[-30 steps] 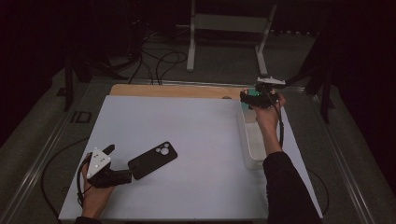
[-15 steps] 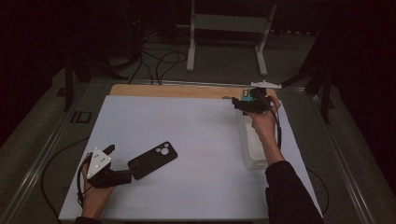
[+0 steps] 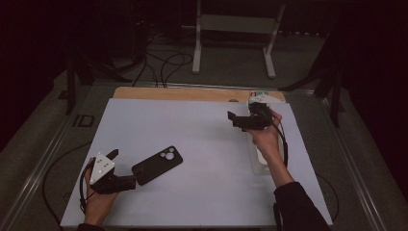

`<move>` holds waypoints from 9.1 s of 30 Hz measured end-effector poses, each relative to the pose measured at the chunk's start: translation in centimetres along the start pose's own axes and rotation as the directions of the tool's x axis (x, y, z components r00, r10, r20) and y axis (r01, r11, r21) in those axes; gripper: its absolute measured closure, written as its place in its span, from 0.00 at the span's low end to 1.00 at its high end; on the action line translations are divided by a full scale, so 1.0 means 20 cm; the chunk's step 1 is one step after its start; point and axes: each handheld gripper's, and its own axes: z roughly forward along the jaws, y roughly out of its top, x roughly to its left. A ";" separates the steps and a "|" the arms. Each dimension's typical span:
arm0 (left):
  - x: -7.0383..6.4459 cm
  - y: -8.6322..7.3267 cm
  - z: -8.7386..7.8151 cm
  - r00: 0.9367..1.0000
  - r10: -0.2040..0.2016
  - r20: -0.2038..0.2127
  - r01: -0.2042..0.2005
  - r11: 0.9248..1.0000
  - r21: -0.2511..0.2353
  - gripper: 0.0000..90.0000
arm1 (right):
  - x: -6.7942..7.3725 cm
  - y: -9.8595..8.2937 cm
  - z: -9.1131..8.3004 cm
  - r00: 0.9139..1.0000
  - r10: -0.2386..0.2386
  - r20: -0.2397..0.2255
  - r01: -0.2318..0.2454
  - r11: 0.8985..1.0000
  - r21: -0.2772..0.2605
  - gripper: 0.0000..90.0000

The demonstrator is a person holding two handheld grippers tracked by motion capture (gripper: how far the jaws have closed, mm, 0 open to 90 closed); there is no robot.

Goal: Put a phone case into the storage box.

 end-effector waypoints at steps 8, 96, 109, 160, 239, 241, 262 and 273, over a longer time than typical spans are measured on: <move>0.00 0.00 0.00 1.000 0.001 -0.002 -0.001 1.000 0.003 0.00 | 0.13 -0.12 -0.15 0.998 -0.045 -0.054 0.043 0.998 -0.037 0.10; -0.03 -0.03 0.45 0.956 0.090 0.278 -0.235 0.802 0.549 0.00 | 0.10 -0.59 -0.48 0.996 -0.022 -0.082 0.007 0.984 -0.177 0.12; -0.04 -0.02 0.45 0.960 0.072 0.269 -0.222 0.782 0.583 0.04 | 0.10 -0.59 -0.47 0.996 -0.026 -0.085 0.011 0.985 -0.171 0.12; -0.25 0.26 0.28 0.954 0.055 0.294 -0.142 0.949 0.281 0.19 | 0.34 -0.37 -0.23 0.944 0.014 -0.328 -0.027 0.999 -0.037 0.11; -0.37 0.20 0.34 0.836 -0.017 0.548 -0.139 0.960 0.243 0.23 | 0.72 -0.18 -0.11 0.773 -0.087 -0.629 0.091 0.996 -0.027 0.95; -0.37 0.20 0.34 0.827 -0.022 0.562 -0.139 0.960 0.241 0.26 | 0.73 -0.18 -0.10 0.766 -0.099 -0.635 0.101 0.994 -0.033 0.95; -0.37 0.18 0.35 0.730 -0.033 0.683 -0.179 0.955 0.238 0.71 | 0.72 -0.17 -0.11 0.702 -0.176 -0.690 0.165 0.983 -0.083 0.93; -0.40 0.16 0.35 0.745 0.009 0.667 -0.228 0.943 0.241 0.90 | 0.73 -0.16 -0.09 0.730 -0.229 -0.644 0.229 0.970 -0.084 0.61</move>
